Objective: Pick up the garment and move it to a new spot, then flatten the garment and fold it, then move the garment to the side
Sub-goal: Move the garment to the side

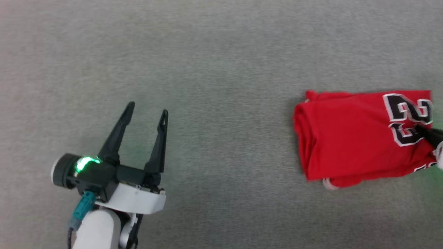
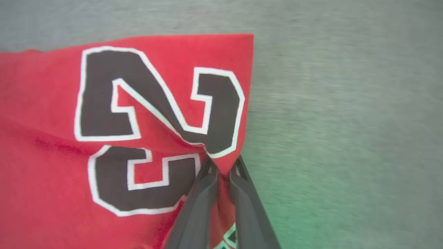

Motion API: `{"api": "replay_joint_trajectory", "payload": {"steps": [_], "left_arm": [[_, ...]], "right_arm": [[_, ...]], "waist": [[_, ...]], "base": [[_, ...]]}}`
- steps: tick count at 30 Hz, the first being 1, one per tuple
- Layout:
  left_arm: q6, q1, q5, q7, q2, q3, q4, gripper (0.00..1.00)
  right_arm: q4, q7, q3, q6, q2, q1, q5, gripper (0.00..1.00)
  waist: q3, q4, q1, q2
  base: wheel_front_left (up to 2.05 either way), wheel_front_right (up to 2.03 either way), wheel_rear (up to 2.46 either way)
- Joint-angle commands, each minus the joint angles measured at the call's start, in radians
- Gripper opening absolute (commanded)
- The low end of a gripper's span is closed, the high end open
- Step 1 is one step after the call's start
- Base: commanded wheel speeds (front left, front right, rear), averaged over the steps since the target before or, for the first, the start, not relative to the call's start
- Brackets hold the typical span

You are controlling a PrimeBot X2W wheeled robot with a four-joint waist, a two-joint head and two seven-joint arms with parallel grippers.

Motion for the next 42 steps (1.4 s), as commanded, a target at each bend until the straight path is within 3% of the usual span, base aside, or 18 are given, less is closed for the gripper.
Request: {"api": "replay_joint_trajectory", "payload": {"steps": [1,10,18,28,31,38,39,40,41,42], "left_arm": [[-0.003,-0.026,0.006,0.001,0.013,-0.007,-0.008,1.00],[-0.003,-0.146,0.023,0.001,0.089,-0.092,0.004,1.00],[-0.003,-0.384,0.021,0.001,0.165,-0.226,0.054,1.00],[-0.003,-0.657,0.007,0.001,0.192,-0.362,0.106,1.00],[-0.003,-0.689,0.006,0.001,0.194,-0.383,0.118,1.00],[-0.003,-0.709,0.005,0.001,0.205,-0.395,0.140,1.00],[-0.003,-0.708,0.005,0.001,0.203,-0.396,0.143,1.00],[-0.003,-0.708,0.004,0.001,0.202,-0.396,0.144,1.00],[-0.003,-0.707,0.002,0.001,0.200,-0.394,0.145,1.00],[-0.003,-0.701,0.000,0.001,0.198,-0.390,0.147,1.00]], "right_arm": [[0.026,-0.028,-0.027,-0.005,-0.010,-0.005,0.002,0.00],[0.158,-0.213,-0.168,-0.004,-0.010,-0.081,-0.019,0.00],[0.333,-0.400,-0.273,-0.004,-0.023,-0.203,-0.089,0.00],[0.573,-0.614,-0.279,-0.004,-0.029,-0.419,-0.235,0.00],[0.643,-0.658,-0.258,-0.004,-0.039,-0.465,-0.289,0.00],[0.773,-0.731,-0.224,-0.004,0.004,-0.542,-0.338,0.00],[0.786,-0.740,-0.213,-0.004,0.002,-0.548,-0.349,0.14],[0.799,-0.749,-0.203,-0.004,-0.002,-0.552,-0.356,0.44],[0.811,-0.757,-0.197,-0.004,-0.004,-0.555,-0.361,1.00],[0.823,-0.766,-0.193,-0.004,-0.007,-0.559,-0.365,1.00]], "waist": [[0.018,-0.054,0.0000,0.0000],[0.086,-0.181,0.0000,0.0000],[0.189,-0.248,0.0000,0.0000],[0.294,-0.266,0.0000,0.0000],[0.306,-0.264,0.0000,0.0000],[0.315,-0.264,0.0000,0.0000],[0.313,-0.262,0.0000,0.0000],[0.311,-0.260,0.0000,0.0000],[0.307,-0.257,0.0000,0.0000],[0.301,-0.253,0.0000,0.0000]], "base": [[0.00,0.00,0.00],[0.00,0.00,0.00],[0.00,0.00,0.00],[0.00,0.00,0.00],[0.00,0.00,0.00],[0.00,0.00,0.00],[0.00,0.00,0.00],[0.00,0.00,0.00],[0.00,0.00,0.00],[0.00,0.00,0.00]]}}
